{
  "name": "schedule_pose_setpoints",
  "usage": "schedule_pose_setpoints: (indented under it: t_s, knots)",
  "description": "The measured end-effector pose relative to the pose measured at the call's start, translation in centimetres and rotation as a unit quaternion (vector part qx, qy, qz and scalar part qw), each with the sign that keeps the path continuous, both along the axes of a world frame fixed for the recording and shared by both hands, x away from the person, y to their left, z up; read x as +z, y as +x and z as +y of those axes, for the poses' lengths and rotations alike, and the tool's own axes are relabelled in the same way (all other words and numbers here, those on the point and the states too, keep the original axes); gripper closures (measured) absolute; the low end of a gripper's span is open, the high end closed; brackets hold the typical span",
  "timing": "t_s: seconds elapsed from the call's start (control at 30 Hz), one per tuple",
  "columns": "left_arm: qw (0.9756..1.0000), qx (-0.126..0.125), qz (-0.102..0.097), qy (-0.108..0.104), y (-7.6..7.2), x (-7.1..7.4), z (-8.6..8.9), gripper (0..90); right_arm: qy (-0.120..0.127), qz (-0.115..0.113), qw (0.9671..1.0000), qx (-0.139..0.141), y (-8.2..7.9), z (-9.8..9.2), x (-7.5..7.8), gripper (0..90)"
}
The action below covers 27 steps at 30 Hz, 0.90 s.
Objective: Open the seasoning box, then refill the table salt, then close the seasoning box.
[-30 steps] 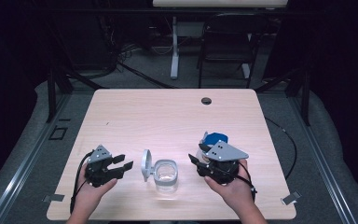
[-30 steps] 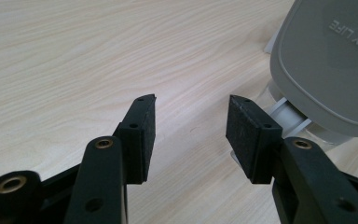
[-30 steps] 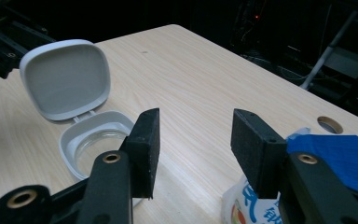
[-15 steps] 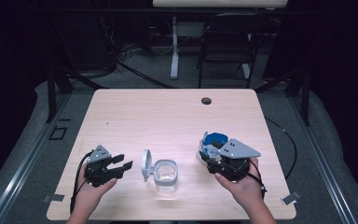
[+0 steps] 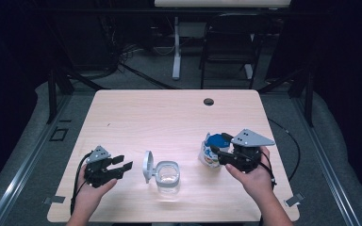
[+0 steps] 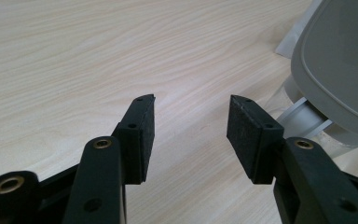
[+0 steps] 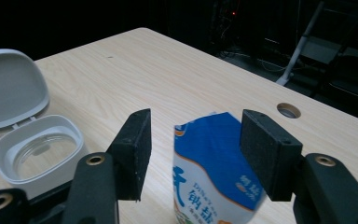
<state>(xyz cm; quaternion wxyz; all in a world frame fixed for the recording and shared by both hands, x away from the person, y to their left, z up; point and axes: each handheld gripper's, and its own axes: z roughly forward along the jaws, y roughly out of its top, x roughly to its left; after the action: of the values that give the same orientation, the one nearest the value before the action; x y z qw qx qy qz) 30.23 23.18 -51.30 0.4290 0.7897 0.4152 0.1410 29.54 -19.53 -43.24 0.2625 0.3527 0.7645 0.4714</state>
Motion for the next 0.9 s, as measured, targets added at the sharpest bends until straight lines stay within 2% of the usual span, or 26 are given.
schedule_pose_setpoints:
  t_s: [0.13,0.3,0.5,0.67,0.9]
  knots:
    - [1.0000,0.003,-0.001,-0.003,0.0,0.1,0.1,51.7,0.007,0.000,1.0000,-0.004,0.1,-0.6,0.2,43.1]
    - [1.0000,0.003,-0.001,-0.006,0.0,0.2,0.2,51.5,0.000,-0.005,1.0000,-0.005,-0.2,-0.9,0.4,43.5]
    - [0.9999,0.007,0.000,-0.008,-0.1,0.1,0.2,51.5,-0.005,-0.012,0.9997,-0.020,-0.5,-1.5,0.6,44.0]
    - [1.0000,0.005,0.000,-0.007,-0.1,0.1,0.2,51.6,-0.021,-0.008,0.9990,-0.038,-0.5,-2.5,0.1,43.9]
    - [1.0000,0.005,-0.003,-0.004,-0.1,0.2,0.3,51.6,-0.018,0.004,0.9988,-0.045,0.5,-2.9,-0.9,46.5]
